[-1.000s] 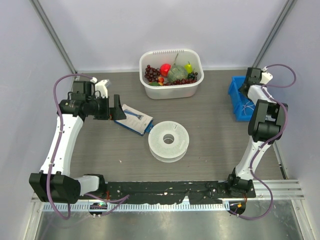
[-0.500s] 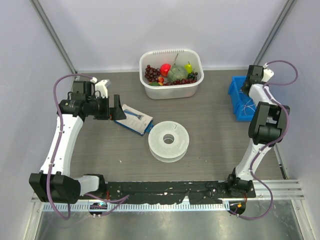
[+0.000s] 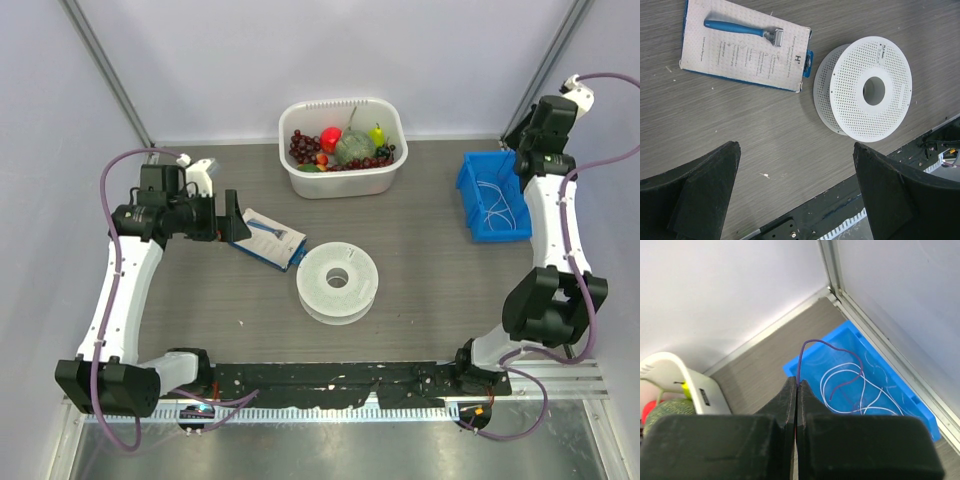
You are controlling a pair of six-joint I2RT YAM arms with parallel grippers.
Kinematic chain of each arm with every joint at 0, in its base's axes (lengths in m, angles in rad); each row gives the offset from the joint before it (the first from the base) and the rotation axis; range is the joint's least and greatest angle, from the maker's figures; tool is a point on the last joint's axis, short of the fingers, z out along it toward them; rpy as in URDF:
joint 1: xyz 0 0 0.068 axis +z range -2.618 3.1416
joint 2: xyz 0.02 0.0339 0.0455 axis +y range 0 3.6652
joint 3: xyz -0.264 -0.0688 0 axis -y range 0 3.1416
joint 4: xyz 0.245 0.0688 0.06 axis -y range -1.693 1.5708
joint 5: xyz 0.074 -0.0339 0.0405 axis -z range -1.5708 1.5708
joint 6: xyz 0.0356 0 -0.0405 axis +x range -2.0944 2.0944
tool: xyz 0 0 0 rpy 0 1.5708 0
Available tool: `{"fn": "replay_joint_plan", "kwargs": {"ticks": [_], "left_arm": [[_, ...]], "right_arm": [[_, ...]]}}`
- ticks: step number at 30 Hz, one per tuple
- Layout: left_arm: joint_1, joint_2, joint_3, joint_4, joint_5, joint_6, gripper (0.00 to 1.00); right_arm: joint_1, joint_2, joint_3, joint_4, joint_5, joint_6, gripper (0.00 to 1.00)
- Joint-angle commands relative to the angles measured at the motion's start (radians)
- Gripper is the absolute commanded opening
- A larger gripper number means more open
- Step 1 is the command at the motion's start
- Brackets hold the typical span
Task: Wrap the cables
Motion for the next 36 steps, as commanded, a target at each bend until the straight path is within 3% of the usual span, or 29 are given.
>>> {"fn": "replay_joint_plan", "kwargs": {"ticks": [1,13,19,25,30,33,36], "left_arm": [[0.002,-0.024,0.03,0.015,0.02,0.004,1.0],[0.002,-0.025,0.053,0.07,0.025,-0.082,1.0],[0.002,-0.03,0.067,0.124,0.005,-0.147,1.0],[0.001,-0.048,0.095,0.196,0.035,-0.175,1.0],[0.001,-0.036,0.165,0.206,0.132,-0.166,1.0],[0.001,-0.047,0.205,0.228,0.219,-0.116,1.0],[0.001,-0.061,0.251,0.232,0.293,-0.016,1.0]], "right_arm": [[0.001,-0.078,0.055,0.033,-0.107,-0.081,0.01],[0.001,-0.208,0.23,0.054,-0.497,-0.221,0.01],[0.005,-0.211,0.353,0.053,-0.804,-0.212,0.01],[0.037,-0.171,0.496,0.108,-1.054,-0.068,0.01],[0.083,-0.127,0.565,0.301,-1.252,0.15,0.01],[0.103,-0.136,0.481,0.431,-1.387,0.264,0.01],[0.116,-0.193,0.35,0.459,-1.445,0.281,0.01]]}}
